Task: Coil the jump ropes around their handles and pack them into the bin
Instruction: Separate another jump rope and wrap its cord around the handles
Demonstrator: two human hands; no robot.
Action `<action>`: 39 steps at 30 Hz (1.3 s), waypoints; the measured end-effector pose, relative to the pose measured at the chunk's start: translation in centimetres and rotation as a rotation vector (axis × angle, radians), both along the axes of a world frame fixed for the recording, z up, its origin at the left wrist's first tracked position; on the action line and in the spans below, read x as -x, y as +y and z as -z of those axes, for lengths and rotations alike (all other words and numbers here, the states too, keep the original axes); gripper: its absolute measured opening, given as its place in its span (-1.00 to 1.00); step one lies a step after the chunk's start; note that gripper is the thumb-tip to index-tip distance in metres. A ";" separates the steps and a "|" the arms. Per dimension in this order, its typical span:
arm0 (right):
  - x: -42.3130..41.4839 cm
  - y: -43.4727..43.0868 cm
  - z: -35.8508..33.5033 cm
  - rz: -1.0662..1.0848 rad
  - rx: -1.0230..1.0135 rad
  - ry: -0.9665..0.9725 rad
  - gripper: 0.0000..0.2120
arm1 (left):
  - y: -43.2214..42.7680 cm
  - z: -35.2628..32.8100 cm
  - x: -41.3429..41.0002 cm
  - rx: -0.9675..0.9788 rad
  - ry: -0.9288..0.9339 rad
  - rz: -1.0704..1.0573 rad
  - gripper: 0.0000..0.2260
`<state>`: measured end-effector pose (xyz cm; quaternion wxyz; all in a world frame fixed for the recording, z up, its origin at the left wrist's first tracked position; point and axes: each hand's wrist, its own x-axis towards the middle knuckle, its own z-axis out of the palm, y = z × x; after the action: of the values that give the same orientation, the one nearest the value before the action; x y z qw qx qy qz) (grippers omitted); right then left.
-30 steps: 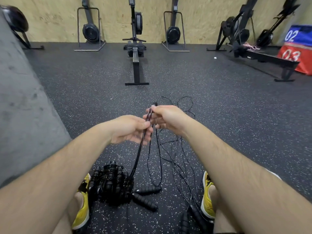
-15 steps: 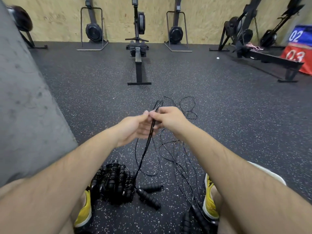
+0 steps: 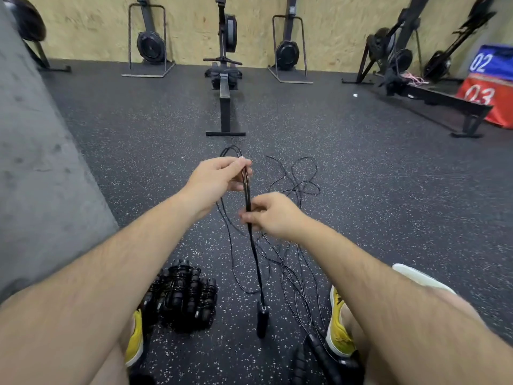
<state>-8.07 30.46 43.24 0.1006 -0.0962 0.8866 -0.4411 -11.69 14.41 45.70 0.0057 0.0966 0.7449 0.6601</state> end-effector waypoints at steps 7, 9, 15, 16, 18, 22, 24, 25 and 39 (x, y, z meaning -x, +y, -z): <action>2.4 0.6 -2.8 0.209 0.405 0.200 -0.93 | -0.1 4.7 -2.7 0.377 -0.152 0.325 -0.66; 2.5 0.7 -2.9 0.218 0.448 0.200 -0.90 | 0.8 4.8 -2.9 0.361 -0.092 0.219 -0.84; 0.9 0.9 -2.1 0.107 0.214 0.020 -0.76 | 1.1 0.1 -1.9 0.151 0.119 0.018 -0.87; 0.5 0.8 -1.6 0.038 0.150 -0.028 -0.77 | 0.9 -0.3 -1.7 0.112 0.127 -0.001 -0.86; -0.2 0.2 -0.6 -0.068 0.138 -0.127 -0.79 | 0.4 -0.8 -1.5 0.030 0.114 -0.031 -0.86; 0.1 -0.7 -0.1 0.008 0.116 0.037 -0.90 | -0.3 -1.3 -1.4 -0.071 0.095 -0.015 -0.85; 0.6 -1.0 -0.8 0.084 0.141 0.177 -0.89 | -0.9 -0.9 -1.6 -0.054 0.060 0.026 -0.80; 0.9 -1.1 -1.3 0.115 0.197 0.224 -0.87 | -1.2 -0.5 -1.8 0.011 0.037 0.056 -0.78; 1.3 0.6 -1.6 -0.090 0.116 0.139 -0.69 | -1.0 2.0 -2.9 0.344 0.125 -0.018 -0.91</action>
<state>-9.38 31.10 44.86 0.0527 -0.1720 0.8592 -0.4790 -8.80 13.42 43.73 -0.0301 0.1282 0.8465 0.5158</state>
